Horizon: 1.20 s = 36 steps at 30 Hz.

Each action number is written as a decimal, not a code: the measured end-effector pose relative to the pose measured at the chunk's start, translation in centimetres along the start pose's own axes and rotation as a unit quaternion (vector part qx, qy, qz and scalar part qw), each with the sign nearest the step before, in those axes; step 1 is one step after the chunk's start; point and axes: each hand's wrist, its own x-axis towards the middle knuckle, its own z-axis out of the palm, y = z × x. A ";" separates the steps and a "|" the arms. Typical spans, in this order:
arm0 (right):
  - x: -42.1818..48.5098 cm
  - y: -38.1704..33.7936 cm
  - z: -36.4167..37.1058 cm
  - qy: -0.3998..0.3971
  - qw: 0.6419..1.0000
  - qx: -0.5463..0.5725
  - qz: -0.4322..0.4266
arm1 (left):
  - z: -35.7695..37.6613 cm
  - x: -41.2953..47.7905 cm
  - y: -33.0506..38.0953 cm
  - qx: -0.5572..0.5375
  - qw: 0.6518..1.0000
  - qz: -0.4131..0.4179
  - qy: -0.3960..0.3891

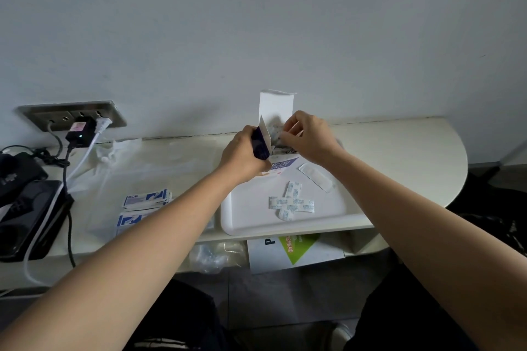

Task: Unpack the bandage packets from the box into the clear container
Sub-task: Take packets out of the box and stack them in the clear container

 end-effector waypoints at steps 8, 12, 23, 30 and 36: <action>0.2 0.4 -0.7 0.093 0.995 0.016 -0.016 | -0.4 -0.2 -0.4 -0.038 0.999 -0.028 -0.002; 0.2 0.4 -1.0 0.075 0.995 0.060 0.025 | -0.3 -0.1 -0.1 -0.046 0.998 -0.030 -0.005; -0.2 1.6 -3.3 0.131 0.919 0.338 0.157 | -0.2 0.4 -1.5 -0.063 0.993 -0.095 -0.001; -3.3 3.4 -4.1 0.052 0.878 0.409 0.243 | -0.5 -0.8 -2.0 -0.013 0.993 -0.103 0.052; -5.4 5.3 -3.9 0.020 0.864 0.414 0.284 | -0.7 -2.8 -1.3 0.039 0.985 -0.114 0.120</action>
